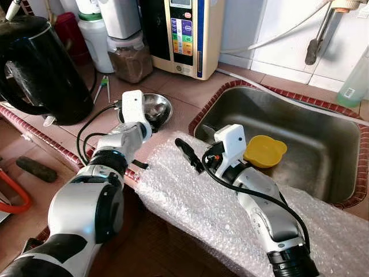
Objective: Kitchen organization
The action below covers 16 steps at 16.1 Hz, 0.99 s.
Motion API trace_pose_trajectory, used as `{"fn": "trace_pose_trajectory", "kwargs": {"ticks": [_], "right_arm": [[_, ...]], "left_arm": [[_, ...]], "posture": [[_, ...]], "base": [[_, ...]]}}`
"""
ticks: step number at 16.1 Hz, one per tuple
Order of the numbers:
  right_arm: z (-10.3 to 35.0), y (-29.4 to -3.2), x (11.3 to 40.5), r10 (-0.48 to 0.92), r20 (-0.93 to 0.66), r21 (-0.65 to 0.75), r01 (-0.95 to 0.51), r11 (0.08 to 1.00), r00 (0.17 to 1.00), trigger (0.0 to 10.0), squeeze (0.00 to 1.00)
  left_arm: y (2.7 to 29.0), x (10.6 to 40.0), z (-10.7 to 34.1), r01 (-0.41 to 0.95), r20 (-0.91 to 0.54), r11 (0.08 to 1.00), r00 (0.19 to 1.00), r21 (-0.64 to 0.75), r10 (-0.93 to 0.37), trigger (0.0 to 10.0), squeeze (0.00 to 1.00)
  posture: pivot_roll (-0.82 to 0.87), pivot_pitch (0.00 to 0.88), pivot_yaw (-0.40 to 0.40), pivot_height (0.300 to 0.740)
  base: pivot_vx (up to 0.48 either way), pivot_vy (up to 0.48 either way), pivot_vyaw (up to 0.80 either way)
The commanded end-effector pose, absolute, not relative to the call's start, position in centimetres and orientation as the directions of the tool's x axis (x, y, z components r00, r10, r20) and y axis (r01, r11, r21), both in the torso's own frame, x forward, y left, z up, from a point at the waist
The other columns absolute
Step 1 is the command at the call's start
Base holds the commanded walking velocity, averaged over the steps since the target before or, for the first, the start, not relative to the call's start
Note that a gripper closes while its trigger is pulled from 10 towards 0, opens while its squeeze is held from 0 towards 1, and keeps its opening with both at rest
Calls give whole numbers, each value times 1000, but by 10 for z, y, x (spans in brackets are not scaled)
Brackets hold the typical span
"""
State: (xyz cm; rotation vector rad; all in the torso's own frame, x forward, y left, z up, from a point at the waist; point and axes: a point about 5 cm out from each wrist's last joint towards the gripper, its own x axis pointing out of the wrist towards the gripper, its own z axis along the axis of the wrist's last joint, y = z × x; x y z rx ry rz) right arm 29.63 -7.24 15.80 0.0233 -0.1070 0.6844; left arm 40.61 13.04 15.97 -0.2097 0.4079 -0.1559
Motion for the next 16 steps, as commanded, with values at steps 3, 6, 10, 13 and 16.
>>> {"fn": "trace_pose_trajectory", "kwargs": {"ticks": [3,6,10,13,16], "right_arm": [[162,-69,296,641,117,-12,-644,765,759,10000,0],[163,-70,298,640,119,-14,-643,765,759,10000,0],[164,-71,300,642,119,-18,-645,764,757,10000,0],[164,-72,300,651,117,-21,-653,757,750,10000,0],[164,-74,301,652,113,-26,-654,756,750,10000,0]], "left_arm": [[141,400,146,113,-440,969,875,-221,-203,0,0],[145,400,149,137,-442,966,869,-219,-223,0,0],[147,394,146,218,-468,951,832,-219,-299,0,0],[151,388,142,244,-486,947,814,-210,-317,0,0],[149,383,144,275,-486,938,803,-210,-344,0,0]], "posture": [[-104,35,94,740],[-95,34,93,740],[-83,32,92,740],[-80,30,90,740],[-79,29,86,740]], "base": [[0,0,0],[0,0,0],[0,0,0],[0,0,0],[0,0,0]]}}
